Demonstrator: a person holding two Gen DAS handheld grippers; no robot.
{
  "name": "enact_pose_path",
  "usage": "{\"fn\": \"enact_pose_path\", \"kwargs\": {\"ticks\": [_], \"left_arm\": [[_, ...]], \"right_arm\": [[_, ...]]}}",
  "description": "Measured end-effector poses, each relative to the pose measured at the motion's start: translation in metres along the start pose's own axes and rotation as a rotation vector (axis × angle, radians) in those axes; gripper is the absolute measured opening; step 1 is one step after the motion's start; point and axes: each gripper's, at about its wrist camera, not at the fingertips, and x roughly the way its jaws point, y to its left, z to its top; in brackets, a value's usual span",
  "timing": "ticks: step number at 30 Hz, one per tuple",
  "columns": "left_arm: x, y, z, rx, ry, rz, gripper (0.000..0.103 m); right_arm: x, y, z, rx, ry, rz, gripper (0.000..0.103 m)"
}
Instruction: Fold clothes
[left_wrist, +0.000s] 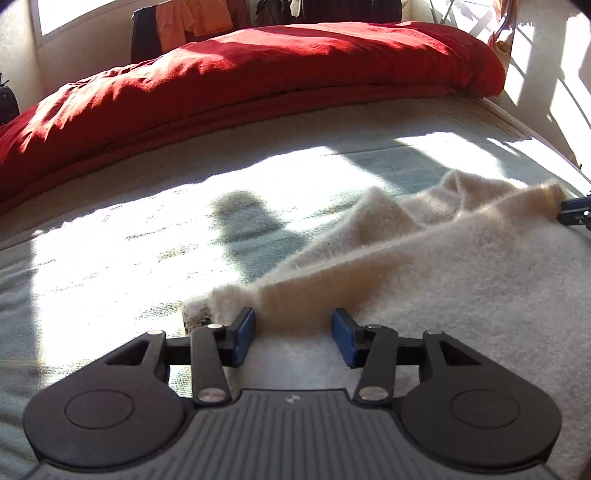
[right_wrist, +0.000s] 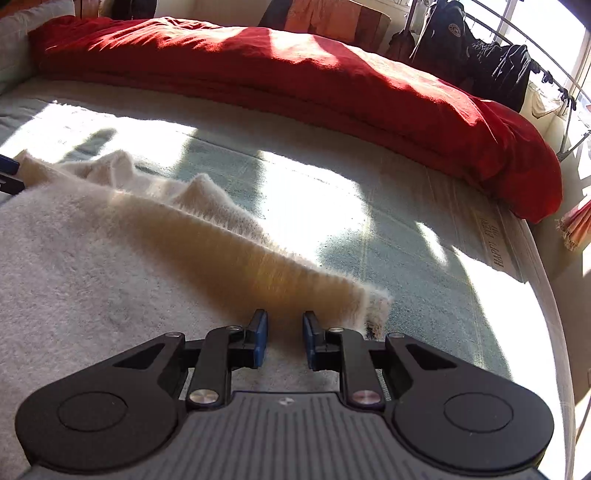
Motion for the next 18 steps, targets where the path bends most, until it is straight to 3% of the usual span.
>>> {"fn": "enact_pose_path", "kwargs": {"ticks": [5,9,11,15,18], "left_arm": [[0.009,0.001,0.008,-0.013,0.01,-0.001,0.048],[-0.022,0.003,0.012,-0.025,0.027,-0.014,0.044],[-0.047,-0.002,0.008,-0.005,0.039,-0.051,0.044],[-0.092,-0.014,-0.018,-0.003,0.059,-0.181,0.048],[-0.101,-0.02,-0.049,-0.038,0.1,-0.228,0.048]], "right_arm": [[0.014,-0.019,0.004,0.105,0.006,0.051,0.022],[-0.01,-0.027,0.002,0.151,-0.013,0.085,0.025],[-0.03,-0.029,-0.002,0.163,-0.024,0.106,0.025],[-0.072,-0.023,-0.021,0.189,-0.015,0.228,0.028],[-0.089,-0.02,-0.046,0.249,0.017,0.313,0.03]]}}
